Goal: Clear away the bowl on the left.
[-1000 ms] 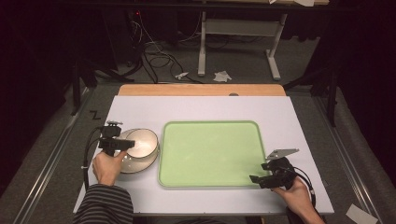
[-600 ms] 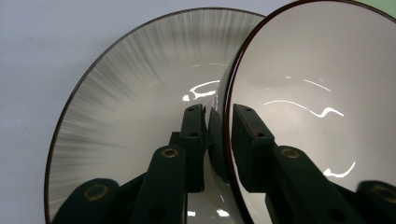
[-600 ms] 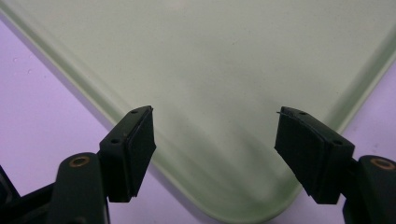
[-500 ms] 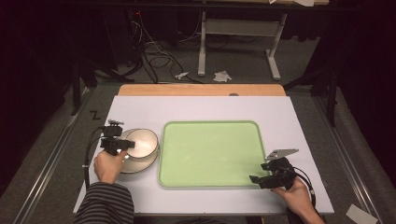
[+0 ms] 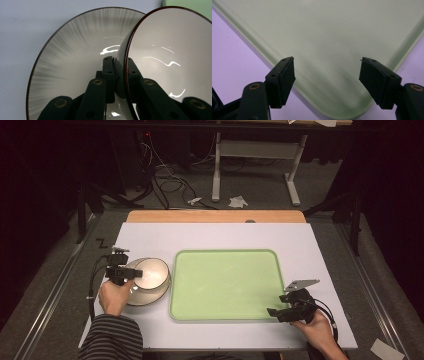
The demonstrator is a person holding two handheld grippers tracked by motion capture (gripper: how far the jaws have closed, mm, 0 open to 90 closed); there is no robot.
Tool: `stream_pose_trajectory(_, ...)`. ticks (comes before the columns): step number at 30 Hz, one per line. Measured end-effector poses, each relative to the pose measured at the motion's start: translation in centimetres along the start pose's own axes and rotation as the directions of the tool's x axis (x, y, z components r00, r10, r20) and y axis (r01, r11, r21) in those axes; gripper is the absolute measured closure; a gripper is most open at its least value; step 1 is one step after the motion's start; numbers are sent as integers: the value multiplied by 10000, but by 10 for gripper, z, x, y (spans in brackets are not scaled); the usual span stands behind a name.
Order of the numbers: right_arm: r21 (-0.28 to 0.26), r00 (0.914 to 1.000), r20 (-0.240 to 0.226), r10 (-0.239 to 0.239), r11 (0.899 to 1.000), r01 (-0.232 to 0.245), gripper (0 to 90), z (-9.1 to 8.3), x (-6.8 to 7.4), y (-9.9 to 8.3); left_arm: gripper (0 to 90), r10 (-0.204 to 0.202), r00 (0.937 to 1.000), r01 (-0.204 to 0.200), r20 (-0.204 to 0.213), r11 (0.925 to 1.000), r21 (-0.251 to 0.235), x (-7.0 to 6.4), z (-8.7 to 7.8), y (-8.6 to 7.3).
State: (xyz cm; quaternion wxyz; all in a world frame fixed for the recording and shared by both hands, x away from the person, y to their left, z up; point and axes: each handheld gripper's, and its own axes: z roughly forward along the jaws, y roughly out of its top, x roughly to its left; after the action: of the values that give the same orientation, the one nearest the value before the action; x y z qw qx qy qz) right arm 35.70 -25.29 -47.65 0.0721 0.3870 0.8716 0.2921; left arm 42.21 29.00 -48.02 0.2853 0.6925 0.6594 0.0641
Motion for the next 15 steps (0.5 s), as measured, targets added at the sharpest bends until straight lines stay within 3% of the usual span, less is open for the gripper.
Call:
stream_pose_trajectory(3,-28,10000,9,-10,10000,10,299,0,0,0,825,-23,10000,23,16,10000,10,0,0,0)
stream_pose_trajectory(7,-8,10000,-28,-13,10000,13,299,0,-1,0,824,-160,9993,158,334,9999,58,3,-1,1)
stream_pose_trajectory(15,-53,10000,-35,7,10000,-7,299,0,-1,0,823,-178,9993,177,332,9998,18,4,-2,0)
